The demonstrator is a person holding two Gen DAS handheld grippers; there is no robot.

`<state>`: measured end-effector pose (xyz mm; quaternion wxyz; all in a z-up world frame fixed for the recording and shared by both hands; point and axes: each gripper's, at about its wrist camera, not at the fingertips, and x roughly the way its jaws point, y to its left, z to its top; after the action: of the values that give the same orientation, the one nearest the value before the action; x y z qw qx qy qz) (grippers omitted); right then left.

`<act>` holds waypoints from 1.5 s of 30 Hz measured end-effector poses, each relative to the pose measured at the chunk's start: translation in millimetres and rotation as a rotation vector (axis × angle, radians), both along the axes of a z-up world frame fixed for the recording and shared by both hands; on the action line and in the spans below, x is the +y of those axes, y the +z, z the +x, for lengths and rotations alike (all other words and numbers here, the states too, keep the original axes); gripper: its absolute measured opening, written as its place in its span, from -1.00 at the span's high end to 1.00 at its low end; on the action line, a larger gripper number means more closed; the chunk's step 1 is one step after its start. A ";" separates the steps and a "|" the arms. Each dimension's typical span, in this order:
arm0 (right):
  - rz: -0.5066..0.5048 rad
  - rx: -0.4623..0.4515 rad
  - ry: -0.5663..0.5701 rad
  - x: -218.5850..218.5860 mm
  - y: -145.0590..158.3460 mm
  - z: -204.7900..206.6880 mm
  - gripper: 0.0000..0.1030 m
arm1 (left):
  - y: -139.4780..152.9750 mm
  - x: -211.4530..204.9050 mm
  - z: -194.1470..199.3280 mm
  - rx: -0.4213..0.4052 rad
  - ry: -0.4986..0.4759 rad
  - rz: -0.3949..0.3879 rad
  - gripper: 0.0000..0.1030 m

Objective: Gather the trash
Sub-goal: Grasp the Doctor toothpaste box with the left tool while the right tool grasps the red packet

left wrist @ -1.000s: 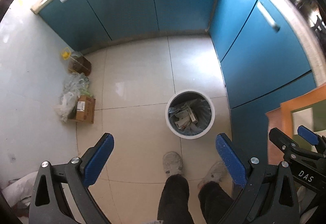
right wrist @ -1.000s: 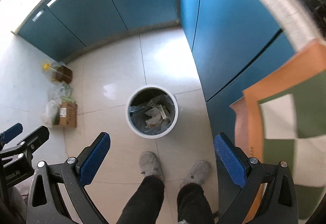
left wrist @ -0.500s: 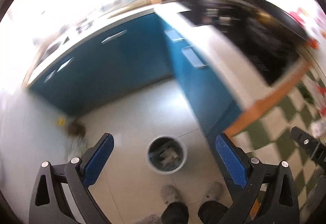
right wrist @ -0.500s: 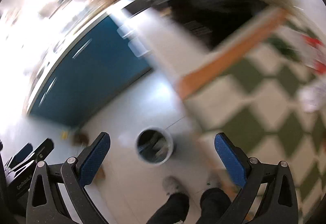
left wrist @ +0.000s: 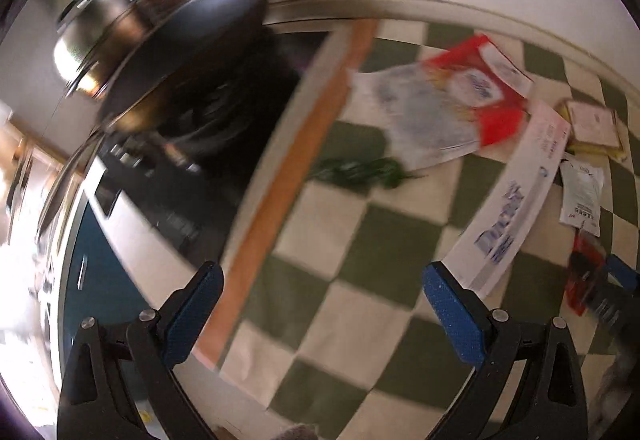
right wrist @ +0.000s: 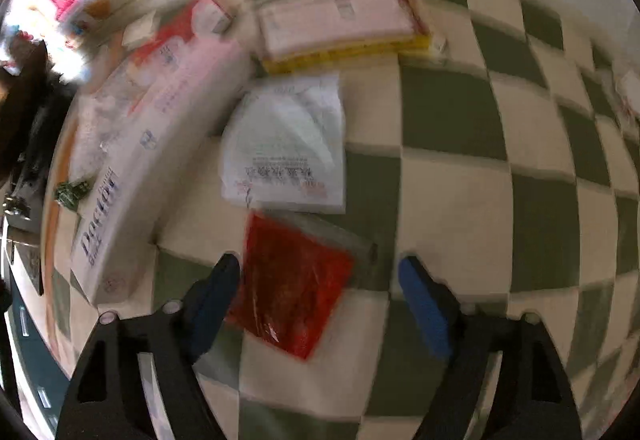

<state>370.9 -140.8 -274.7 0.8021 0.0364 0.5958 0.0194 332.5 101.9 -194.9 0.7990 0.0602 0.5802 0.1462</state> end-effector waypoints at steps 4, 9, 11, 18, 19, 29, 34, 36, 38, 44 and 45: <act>-0.027 -0.092 0.074 10.7 3.0 -4.6 0.38 | -7.9 -26.1 21.2 0.036 -0.104 -0.040 -0.98; 0.075 -0.088 0.000 -17.1 10.2 -7.2 0.75 | -29.5 -69.3 49.0 0.150 -0.286 -0.186 -0.97; 0.106 -0.077 -0.037 -36.5 12.9 -6.5 0.76 | -40.5 -85.4 56.6 0.189 -0.348 -0.196 -0.97; 0.111 -0.095 -0.095 -73.1 26.9 1.7 0.76 | -57.2 -99.9 66.5 0.222 -0.392 -0.228 0.05; 0.117 -0.098 -0.099 -74.7 29.4 2.7 0.76 | -53.9 -96.8 64.1 0.210 -0.375 -0.242 0.06; 0.180 -0.118 0.038 -25.7 59.5 3.5 0.76 | 4.9 -43.7 -4.5 0.029 -0.167 -0.275 0.11; 0.236 -0.130 0.157 33.0 82.9 -13.3 0.77 | 33.7 19.8 -58.1 -0.068 -0.015 -0.330 0.12; 0.266 -0.129 0.208 60.0 92.2 -23.6 0.77 | 45.6 49.9 -88.3 -0.109 0.056 -0.358 0.12; 0.295 -0.120 0.272 92.3 100.1 -36.6 0.77 | 49.2 79.7 -120.1 -0.136 0.121 -0.369 0.12; 0.359 -0.068 0.499 204.9 98.3 -103.3 0.77 | 42.1 163.4 -241.1 -0.145 0.359 -0.389 0.12; 0.366 -0.050 0.537 224.8 93.2 -117.7 0.77 | 35.2 178.3 -264.0 -0.138 0.413 -0.398 0.12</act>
<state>253.3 84.1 -181.5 0.7628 0.0210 0.5507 0.3382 68.5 280.3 -159.7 0.7859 -0.2270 0.5419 0.1929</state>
